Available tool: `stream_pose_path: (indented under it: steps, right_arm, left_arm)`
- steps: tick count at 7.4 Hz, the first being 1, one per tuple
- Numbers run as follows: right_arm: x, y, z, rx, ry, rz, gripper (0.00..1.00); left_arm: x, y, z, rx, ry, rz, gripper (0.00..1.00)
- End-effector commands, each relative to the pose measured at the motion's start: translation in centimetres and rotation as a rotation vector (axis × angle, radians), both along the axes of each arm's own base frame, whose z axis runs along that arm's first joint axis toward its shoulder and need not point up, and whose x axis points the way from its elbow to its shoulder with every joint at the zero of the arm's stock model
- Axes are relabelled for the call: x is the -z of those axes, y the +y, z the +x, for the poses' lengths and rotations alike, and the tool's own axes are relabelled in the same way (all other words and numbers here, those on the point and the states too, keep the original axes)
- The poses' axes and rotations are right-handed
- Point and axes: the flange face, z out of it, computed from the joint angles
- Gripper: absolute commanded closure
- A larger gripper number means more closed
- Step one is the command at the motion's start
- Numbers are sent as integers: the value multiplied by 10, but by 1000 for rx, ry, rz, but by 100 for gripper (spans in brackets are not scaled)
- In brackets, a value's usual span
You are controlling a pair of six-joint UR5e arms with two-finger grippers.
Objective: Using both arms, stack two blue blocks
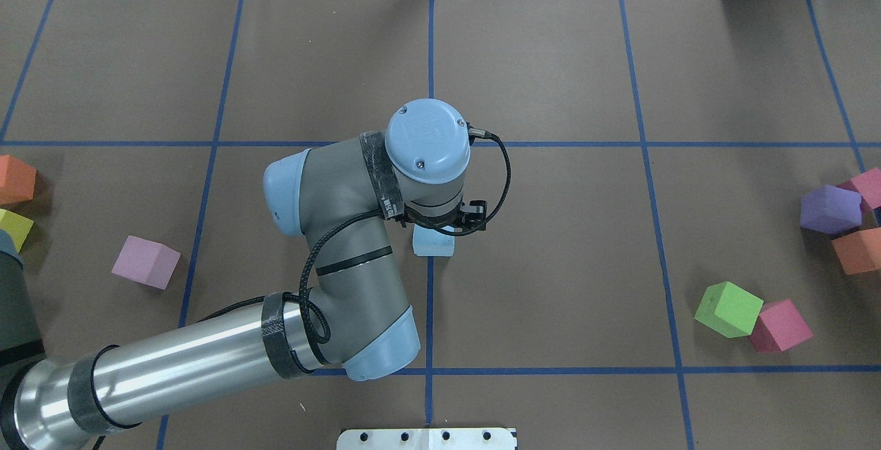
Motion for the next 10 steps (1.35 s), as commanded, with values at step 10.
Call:
stream_pose_path:
  steps: [10]
  right_arm:
    - [-65,53,40,-33,12,-97,0]
  left_arm:
    - [-362,-131,-526,-154,-139,98,2]
